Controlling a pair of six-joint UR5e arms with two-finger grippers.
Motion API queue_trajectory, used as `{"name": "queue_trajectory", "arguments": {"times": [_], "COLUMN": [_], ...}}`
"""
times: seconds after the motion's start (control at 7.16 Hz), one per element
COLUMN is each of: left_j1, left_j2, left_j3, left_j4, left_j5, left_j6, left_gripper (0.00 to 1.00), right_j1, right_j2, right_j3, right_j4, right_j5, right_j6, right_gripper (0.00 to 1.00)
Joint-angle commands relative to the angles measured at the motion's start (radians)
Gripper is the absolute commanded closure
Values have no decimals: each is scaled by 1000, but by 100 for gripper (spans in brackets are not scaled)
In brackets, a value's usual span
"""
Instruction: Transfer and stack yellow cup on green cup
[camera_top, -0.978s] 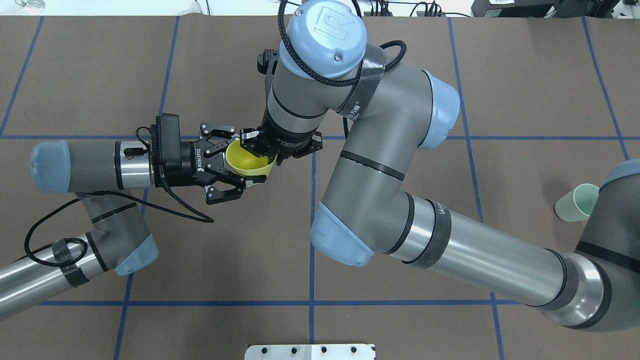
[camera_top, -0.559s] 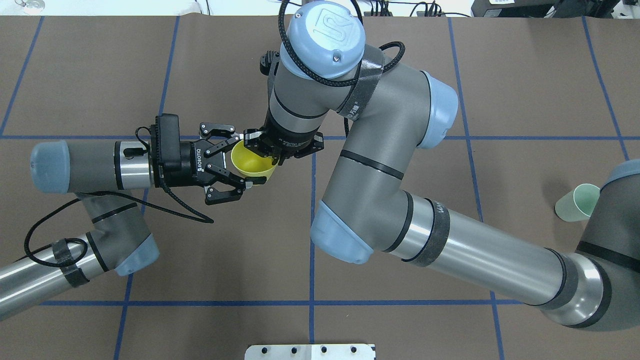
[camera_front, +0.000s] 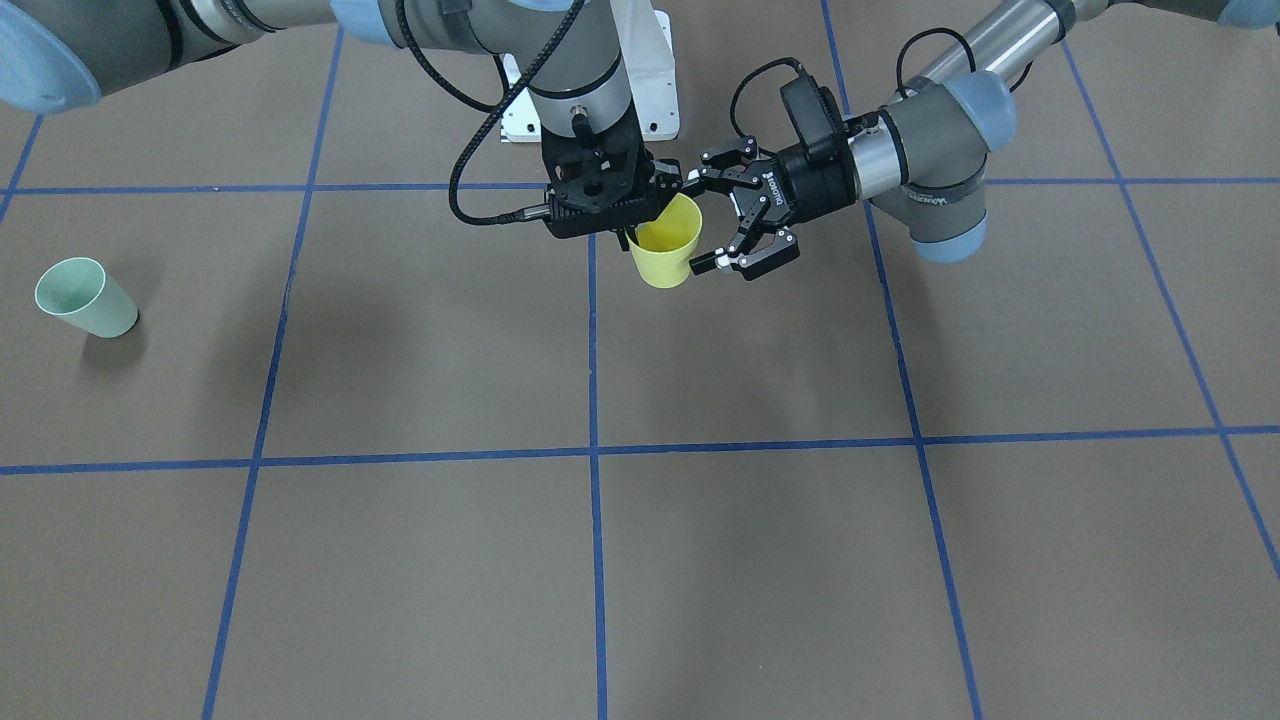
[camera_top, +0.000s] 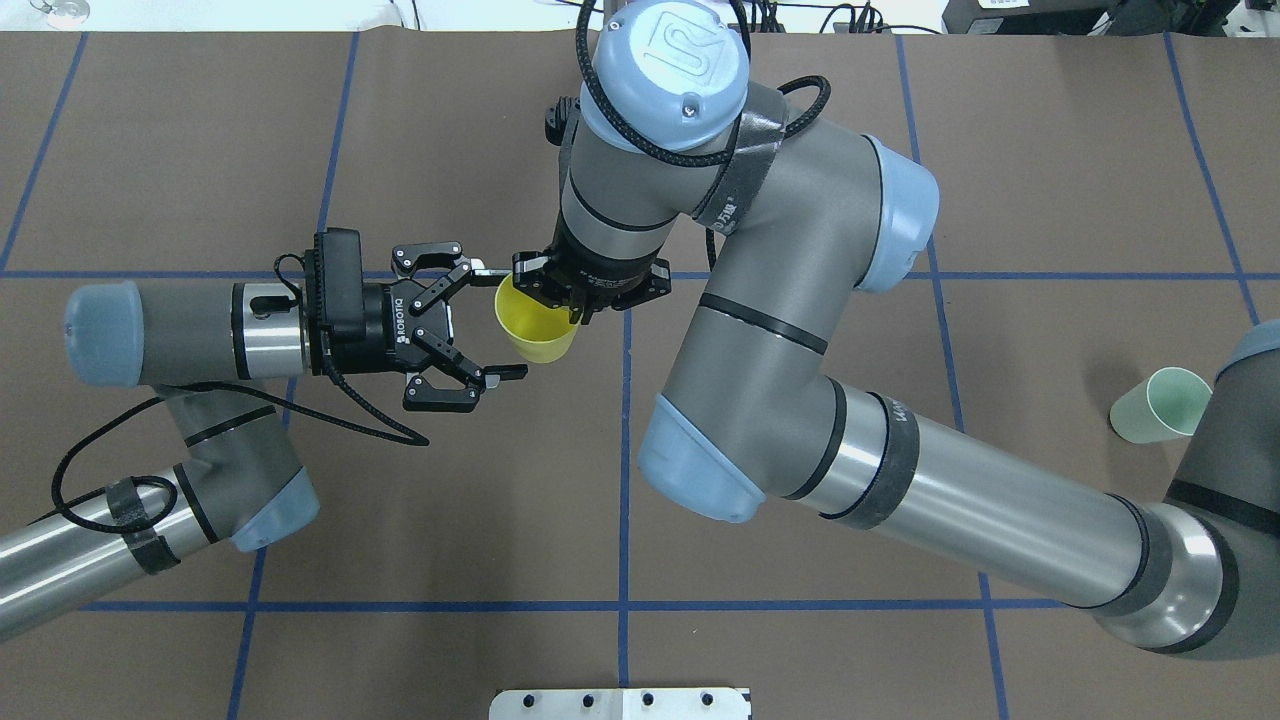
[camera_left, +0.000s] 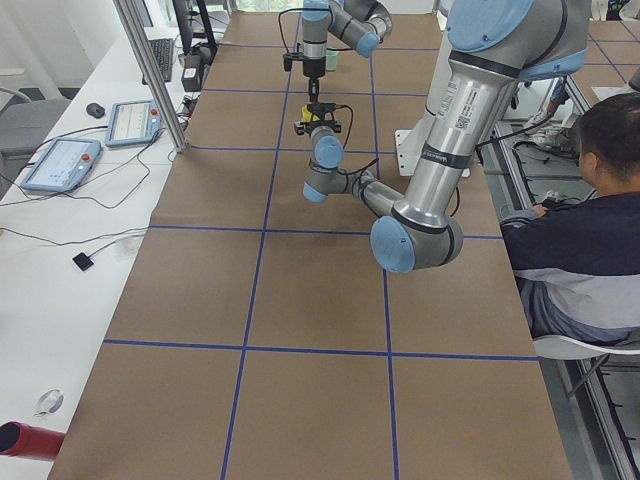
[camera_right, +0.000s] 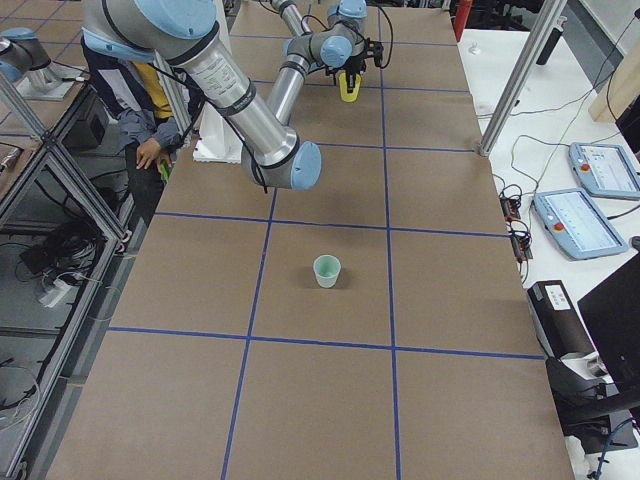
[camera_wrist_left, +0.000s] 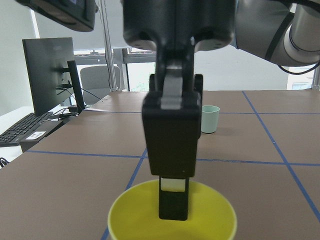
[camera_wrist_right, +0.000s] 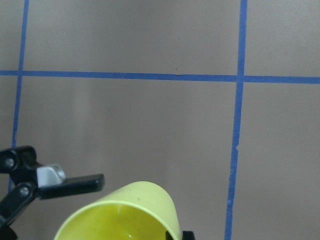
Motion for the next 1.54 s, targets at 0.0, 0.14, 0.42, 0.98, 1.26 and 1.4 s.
{"name": "queue_trajectory", "arguments": {"times": [0.0, 0.14, 0.42, 0.98, 1.26, 1.4], "left_j1": [-1, -4, -13, -176, -251, -282], "left_j2": [1, 5, 34, 154, 212, 246], "left_j3": [7, 13, 11, -236, -330, -370], "left_j4": [9, 15, 76, 726, 1064, 1222], "left_j5": [3, 36, 96, 95, 93, 92], "left_j6": [-12, -86, -231, -227, -210, -149], "left_gripper": [1, 0, 0, 0, 0, 0], "right_j1": [46, 77, 138, 258, 312, 348], "right_j2": [-29, -35, -82, -178, -244, -272], "right_j3": [61, 88, 107, 151, 191, 198], "right_j4": [-71, -116, -122, -122, -122, -122], "right_j5": [2, 2, 5, 13, 41, 84], "right_j6": [-1, -1, -1, -89, -184, -276], "right_gripper": [100, 100, 100, 100, 100, 100]}}
